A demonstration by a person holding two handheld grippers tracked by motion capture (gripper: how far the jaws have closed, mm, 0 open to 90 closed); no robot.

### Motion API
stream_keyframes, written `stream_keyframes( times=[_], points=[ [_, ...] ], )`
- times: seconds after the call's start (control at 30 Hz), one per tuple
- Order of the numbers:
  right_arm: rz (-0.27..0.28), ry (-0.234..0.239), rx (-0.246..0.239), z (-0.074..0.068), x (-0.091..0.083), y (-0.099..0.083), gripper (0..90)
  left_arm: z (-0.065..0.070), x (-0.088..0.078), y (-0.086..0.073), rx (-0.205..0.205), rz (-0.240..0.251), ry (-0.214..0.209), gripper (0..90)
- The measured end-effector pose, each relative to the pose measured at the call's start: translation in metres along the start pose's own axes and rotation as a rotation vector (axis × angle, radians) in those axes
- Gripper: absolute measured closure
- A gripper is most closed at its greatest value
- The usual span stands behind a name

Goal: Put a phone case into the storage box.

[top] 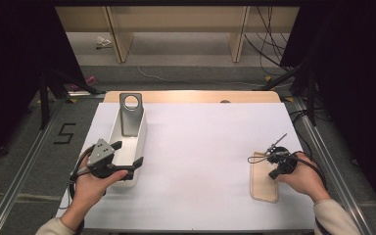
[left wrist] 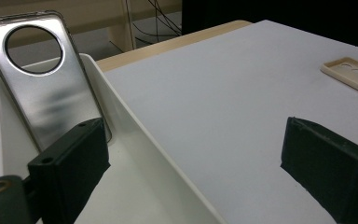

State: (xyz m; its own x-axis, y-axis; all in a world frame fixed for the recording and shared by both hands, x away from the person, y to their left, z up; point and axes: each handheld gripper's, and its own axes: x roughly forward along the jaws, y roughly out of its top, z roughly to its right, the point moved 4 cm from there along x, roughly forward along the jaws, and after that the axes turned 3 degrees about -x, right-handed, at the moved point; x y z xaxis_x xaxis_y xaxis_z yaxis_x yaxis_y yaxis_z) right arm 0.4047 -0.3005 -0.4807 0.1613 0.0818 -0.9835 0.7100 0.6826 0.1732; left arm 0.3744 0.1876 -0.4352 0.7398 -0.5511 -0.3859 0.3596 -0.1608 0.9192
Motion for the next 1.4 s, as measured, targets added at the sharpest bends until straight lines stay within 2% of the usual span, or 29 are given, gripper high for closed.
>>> stream_keyframes(
  times=[0.07, 0.17, 0.2, 0.23, 0.27, 0.3, 0.33, 0.4, 0.47, 0.5, 0.53, 0.67, 0.8, 0.9, 1.07, 1.1, 1.4],
  points=[
    [0.028, -0.005, -0.018, -0.001, -0.004, 0.001, 77.5, 0.000, 0.000, 0.000, 0.000, 0.001, 0.001, 7.0],
    [0.060, -0.008, -0.065, -0.005, -0.009, 0.003, 61.4, 0.000, 0.000, 0.000, 0.000, 0.001, 0.002, 7.1],
    [0.069, -0.006, -0.118, -0.009, -0.011, 0.003, 50.8, 0.000, 0.000, 0.000, 0.001, 0.001, 0.001, 7.1],
    [0.071, -0.004, -0.138, -0.010, -0.012, 0.003, 45.7, 0.000, 0.000, 0.000, 0.000, 0.001, 0.001, 7.1],
    [0.071, -0.004, -0.138, -0.010, -0.012, 0.003, 45.7, 0.000, 0.000, 0.000, 0.000, 0.002, 0.001, 7.1],
    [0.075, -0.006, -0.207, -0.013, -0.013, 0.002, 37.8, 0.000, 0.000, 0.000, 0.000, 0.002, 0.001, 7.1],
    [0.075, -0.006, -0.207, -0.013, -0.013, 0.002, 37.8, 0.000, 0.000, 0.000, 0.000, 0.002, 0.001, 7.1],
    [0.070, -0.010, -0.265, -0.017, -0.016, 0.001, 33.1, 0.000, 0.000, 0.000, -0.001, 0.002, 0.000, 7.1],
    [0.045, 0.006, -0.340, -0.025, -0.018, -0.001, 30.9, 0.000, 0.000, 0.000, 0.001, 0.000, -0.002, 7.1],
    [0.034, 0.018, -0.360, -0.027, -0.018, -0.001, 30.7, 0.000, 0.000, 0.000, 0.001, 0.000, -0.002, 7.1],
    [0.034, 0.018, -0.360, -0.027, -0.018, -0.001, 30.7, 0.000, 0.000, 0.000, 0.001, 0.000, -0.002, 7.1],
    [-0.005, 0.040, -0.414, -0.038, -0.015, -0.001, 28.3, 0.001, 0.000, 0.000, 0.002, 0.001, -0.004, 7.1],
    [-0.014, 0.060, -0.453, -0.045, -0.014, -0.001, 27.6, 0.001, 0.000, 0.000, 0.001, 0.004, -0.003, 7.1],
    [-0.029, 0.059, -0.468, -0.050, -0.015, -0.002, 26.1, 0.000, 0.000, 0.000, 0.000, 0.003, -0.003, 7.1],
    [-0.054, 0.052, -0.482, -0.053, -0.013, -0.005, 29.0, 0.000, 0.000, 0.000, 0.003, 0.003, -0.003, 7.1],
    [-0.054, 0.055, -0.504, -0.054, -0.012, -0.005, 29.4, 0.000, 0.000, 0.000, 0.001, 0.003, -0.004, 7.1],
    [-0.077, 0.042, -0.522, -0.059, -0.010, -0.008, 30.0, 0.001, 0.000, 0.000, 0.003, 0.003, -0.006, 7.1]
  ],
)
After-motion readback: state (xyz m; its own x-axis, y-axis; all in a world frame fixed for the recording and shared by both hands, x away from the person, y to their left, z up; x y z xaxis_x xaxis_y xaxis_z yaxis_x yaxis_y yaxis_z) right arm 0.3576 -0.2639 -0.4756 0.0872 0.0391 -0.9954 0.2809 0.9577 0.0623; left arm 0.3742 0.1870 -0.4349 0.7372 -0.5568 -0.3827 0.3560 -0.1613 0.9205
